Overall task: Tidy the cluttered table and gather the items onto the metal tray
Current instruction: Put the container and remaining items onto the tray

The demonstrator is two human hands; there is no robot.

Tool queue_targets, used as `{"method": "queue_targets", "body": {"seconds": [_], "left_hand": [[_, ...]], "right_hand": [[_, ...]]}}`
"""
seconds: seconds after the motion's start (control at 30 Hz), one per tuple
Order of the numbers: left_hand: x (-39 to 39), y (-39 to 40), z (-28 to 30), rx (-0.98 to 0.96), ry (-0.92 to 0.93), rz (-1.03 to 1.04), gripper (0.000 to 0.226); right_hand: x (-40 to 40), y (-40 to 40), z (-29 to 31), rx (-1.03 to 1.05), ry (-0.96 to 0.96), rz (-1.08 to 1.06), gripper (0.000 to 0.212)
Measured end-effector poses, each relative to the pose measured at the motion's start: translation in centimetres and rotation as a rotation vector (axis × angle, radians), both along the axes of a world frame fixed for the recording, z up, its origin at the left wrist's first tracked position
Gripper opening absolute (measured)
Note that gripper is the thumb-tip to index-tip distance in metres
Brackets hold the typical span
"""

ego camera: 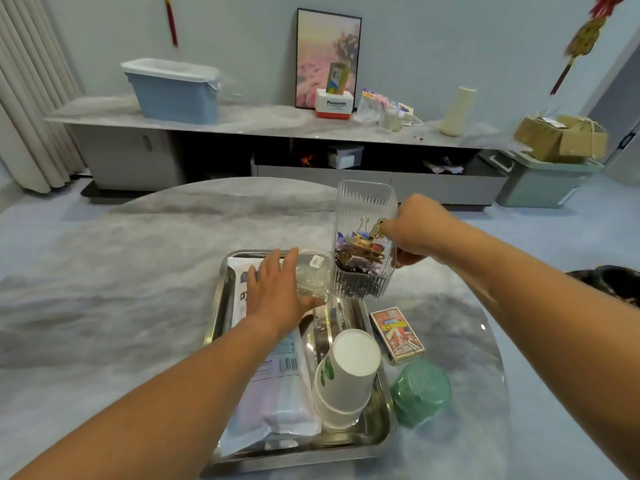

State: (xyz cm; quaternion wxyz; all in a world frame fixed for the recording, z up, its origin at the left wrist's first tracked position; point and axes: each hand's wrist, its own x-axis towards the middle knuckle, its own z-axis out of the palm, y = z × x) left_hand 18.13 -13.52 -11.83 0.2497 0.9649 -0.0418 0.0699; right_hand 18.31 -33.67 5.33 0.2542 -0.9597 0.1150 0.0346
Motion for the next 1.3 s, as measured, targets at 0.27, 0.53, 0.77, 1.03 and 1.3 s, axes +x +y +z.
{"method": "queue_targets", "body": {"seconds": [0.27,0.53,0.77,1.03,1.3], "left_hand": [[1.1,-2.0,1.9,-0.07,0.04,-0.063,0.102],[3.2,1.4,6.0,-0.504,-0.043,0.264,0.086],[1.7,4.1,6.6,-0.596,-0.072,0.21,0.075],[-2.9,6.5,5.1,-0.525,0.046,0.092,0.088],[-5.1,6.7,3.2,-0.518,0.096,-0.064,0.104]], "right_hand": [[-0.6,-0.8,-1.4,0.004,-0.005,-0.016,0.019],[0.3,-0.6,-4.1,-0.031,0.059,-0.049,0.023],[1.4,3.7,-7.7,-0.136,0.072,0.065,0.019],[2.1,4.0,-9.6,-0.188,0.054,0.05,0.024],[0.9,1.0,-6.6,0.128,0.244,-0.007,0.047]]}}
